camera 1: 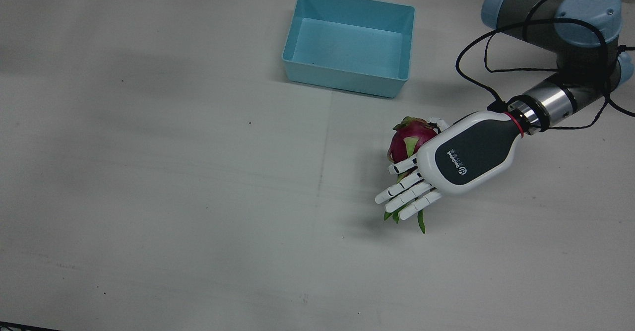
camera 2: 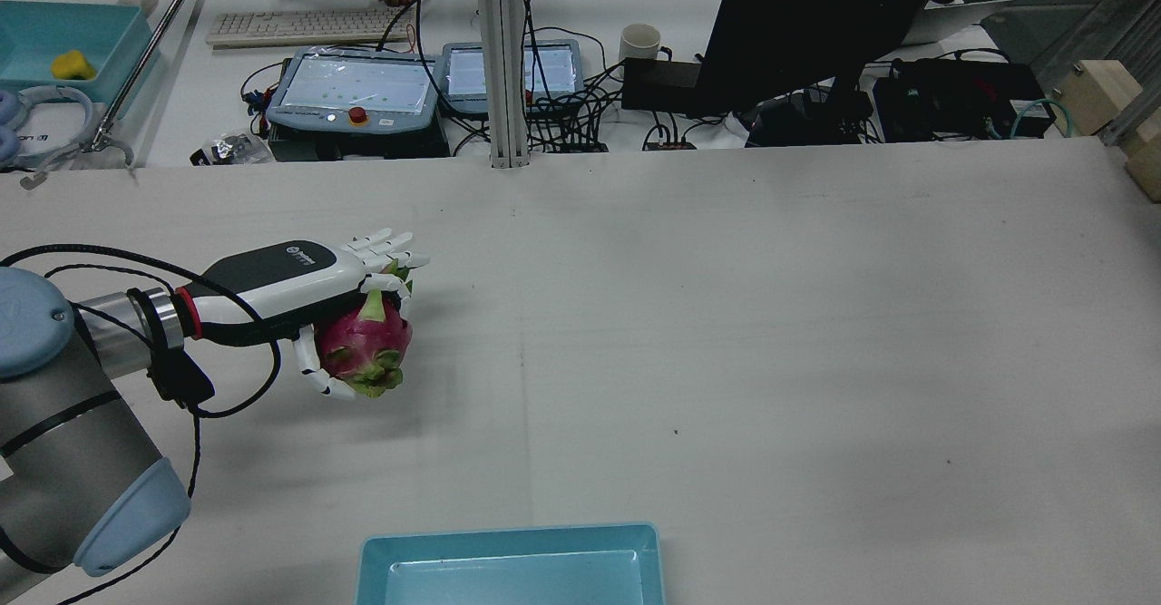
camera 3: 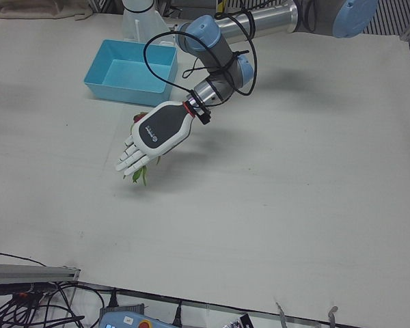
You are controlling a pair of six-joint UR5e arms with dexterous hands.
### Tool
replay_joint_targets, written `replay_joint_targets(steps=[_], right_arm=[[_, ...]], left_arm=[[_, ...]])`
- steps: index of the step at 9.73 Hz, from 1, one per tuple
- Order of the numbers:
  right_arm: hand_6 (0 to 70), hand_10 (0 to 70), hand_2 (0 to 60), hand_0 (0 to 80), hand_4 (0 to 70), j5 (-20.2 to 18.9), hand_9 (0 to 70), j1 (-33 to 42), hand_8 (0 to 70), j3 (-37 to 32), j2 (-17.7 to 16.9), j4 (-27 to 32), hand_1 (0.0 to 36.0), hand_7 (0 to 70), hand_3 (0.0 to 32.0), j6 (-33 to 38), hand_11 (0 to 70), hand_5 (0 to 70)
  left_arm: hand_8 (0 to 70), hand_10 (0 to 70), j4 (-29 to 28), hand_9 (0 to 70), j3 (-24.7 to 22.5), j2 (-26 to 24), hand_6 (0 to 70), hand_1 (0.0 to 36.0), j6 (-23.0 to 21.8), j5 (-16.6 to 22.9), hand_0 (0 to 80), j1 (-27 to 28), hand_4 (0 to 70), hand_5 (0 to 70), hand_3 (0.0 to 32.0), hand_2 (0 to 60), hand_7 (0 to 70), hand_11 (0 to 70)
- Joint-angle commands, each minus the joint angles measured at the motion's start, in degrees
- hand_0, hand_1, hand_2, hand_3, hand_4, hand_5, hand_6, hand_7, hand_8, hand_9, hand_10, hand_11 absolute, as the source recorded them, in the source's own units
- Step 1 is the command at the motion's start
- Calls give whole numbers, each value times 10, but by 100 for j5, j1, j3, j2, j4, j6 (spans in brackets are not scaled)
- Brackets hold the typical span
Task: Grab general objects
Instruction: 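Lift the dragon fruit off the table with the left hand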
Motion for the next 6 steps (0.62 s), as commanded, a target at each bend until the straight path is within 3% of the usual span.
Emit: replay_joint_targets(steps=[1,3,6], right_arm=[[0,0,0,0,0,-6,0,0,0,0,-1,3,0,0,0,0,0,0],[0,0,0,0,0,3,0,0,0,0,-1,3,0,0,0,0,0,0],[0,0,0,0,0,3,0,0,0,0,-1,3,0,0,0,0,0,0]], left_arm=[[29,48,562,14,-36,-482,16,335,-1293,942,460,7,324,509,0,600,144,83],[24,49,1388,18,-63,-1044,26,360,-1656,1540,471,7,358,530,0,600,161,86],[25,54,1996,30,-115,-1144,72,360,-1692,2131,511,68,471,569,0,600,222,95]])
